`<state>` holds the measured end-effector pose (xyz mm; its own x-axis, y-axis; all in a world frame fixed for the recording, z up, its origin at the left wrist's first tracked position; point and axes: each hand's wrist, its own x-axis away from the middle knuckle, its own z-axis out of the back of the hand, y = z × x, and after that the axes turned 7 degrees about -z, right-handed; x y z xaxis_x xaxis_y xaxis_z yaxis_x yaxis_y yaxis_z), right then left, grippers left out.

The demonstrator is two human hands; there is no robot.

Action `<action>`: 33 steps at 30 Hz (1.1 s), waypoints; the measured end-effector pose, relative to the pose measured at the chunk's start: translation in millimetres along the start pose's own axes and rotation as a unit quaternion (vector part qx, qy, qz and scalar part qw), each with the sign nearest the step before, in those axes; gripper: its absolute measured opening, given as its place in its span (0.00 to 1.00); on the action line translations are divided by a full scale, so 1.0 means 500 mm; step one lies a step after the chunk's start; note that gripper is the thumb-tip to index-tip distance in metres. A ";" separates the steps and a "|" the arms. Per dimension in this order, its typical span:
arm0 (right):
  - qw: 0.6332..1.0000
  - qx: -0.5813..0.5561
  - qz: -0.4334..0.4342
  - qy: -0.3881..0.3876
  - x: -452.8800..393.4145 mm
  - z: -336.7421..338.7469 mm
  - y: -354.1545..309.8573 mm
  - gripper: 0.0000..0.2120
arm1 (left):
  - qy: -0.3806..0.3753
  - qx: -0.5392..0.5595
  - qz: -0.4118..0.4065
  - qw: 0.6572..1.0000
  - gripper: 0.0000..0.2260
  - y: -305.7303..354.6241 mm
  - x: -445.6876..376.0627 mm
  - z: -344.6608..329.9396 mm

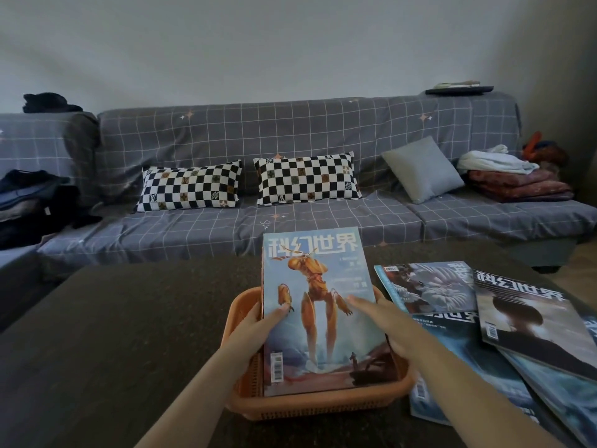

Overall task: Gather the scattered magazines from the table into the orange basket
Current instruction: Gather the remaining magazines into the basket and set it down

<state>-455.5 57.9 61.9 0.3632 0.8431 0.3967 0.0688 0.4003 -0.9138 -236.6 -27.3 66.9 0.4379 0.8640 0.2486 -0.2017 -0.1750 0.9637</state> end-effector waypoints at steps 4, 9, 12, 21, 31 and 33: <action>0.999 -0.027 -0.013 -0.022 -0.039 0.008 -0.013 0.39 | -0.021 0.062 -0.023 0.998 0.30 0.012 -0.038 0.016; 0.999 -0.038 0.012 -0.010 -0.052 -0.001 -0.009 0.38 | 0.000 0.122 -0.051 0.991 0.32 -0.008 -0.055 0.017; 0.999 -0.030 0.040 -0.009 -0.029 -0.001 -0.020 0.32 | -0.012 0.141 -0.090 0.986 0.33 -0.004 -0.043 0.018; 0.964 -0.154 0.209 -0.059 -0.005 0.008 -0.055 0.34 | -0.068 0.118 -0.239 0.961 0.46 0.040 -0.038 0.067; 0.971 -0.101 0.197 -0.088 -0.024 -0.001 -0.003 0.44 | -0.098 0.082 -0.218 0.968 0.48 -0.014 -0.047 0.067; 0.972 -0.096 0.190 -0.094 -0.028 0.003 0.001 0.44 | -0.091 0.092 -0.215 0.968 0.54 -0.009 -0.044 0.059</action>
<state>-462.0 47.0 56.2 0.2205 0.9752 0.0190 0.1418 -0.0127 -0.9898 -219.5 -59.5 60.0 0.5971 0.7813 -0.1819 0.1856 0.0860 0.9789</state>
